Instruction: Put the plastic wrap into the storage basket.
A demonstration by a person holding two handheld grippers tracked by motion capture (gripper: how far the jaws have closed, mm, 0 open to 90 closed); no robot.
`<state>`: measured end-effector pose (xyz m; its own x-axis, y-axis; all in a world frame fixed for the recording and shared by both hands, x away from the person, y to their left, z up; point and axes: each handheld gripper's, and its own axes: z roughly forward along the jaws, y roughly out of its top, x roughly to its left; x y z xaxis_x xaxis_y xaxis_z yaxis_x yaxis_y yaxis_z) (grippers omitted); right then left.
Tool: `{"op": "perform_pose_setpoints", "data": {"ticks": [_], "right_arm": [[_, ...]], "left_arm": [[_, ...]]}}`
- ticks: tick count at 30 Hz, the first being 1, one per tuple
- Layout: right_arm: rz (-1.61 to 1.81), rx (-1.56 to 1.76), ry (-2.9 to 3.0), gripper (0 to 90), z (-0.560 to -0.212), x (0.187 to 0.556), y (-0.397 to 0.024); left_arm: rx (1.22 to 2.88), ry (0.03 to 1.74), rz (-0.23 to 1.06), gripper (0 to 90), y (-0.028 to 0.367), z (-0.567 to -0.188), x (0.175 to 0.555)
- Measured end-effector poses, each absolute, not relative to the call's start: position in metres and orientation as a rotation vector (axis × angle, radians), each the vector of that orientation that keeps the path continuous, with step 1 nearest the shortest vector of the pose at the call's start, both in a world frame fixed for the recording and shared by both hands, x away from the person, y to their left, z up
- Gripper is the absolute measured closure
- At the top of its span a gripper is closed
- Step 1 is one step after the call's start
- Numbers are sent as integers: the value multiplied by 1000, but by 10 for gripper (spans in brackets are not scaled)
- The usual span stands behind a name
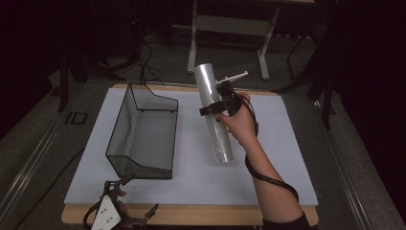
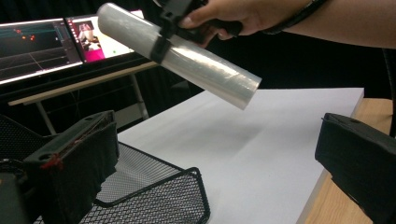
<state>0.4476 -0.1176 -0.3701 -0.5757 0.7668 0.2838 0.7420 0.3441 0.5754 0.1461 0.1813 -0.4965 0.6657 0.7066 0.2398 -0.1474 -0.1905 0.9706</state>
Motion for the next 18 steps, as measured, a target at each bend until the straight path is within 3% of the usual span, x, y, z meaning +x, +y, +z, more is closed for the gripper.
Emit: {"op": "perform_pose_setpoints", "data": {"ticks": [18], "right_arm": [[1314, 1462, 2486, 323, -361, 455, -53]], "left_arm": [[1587, 456, 820, 4, 182, -496, 144]]}}
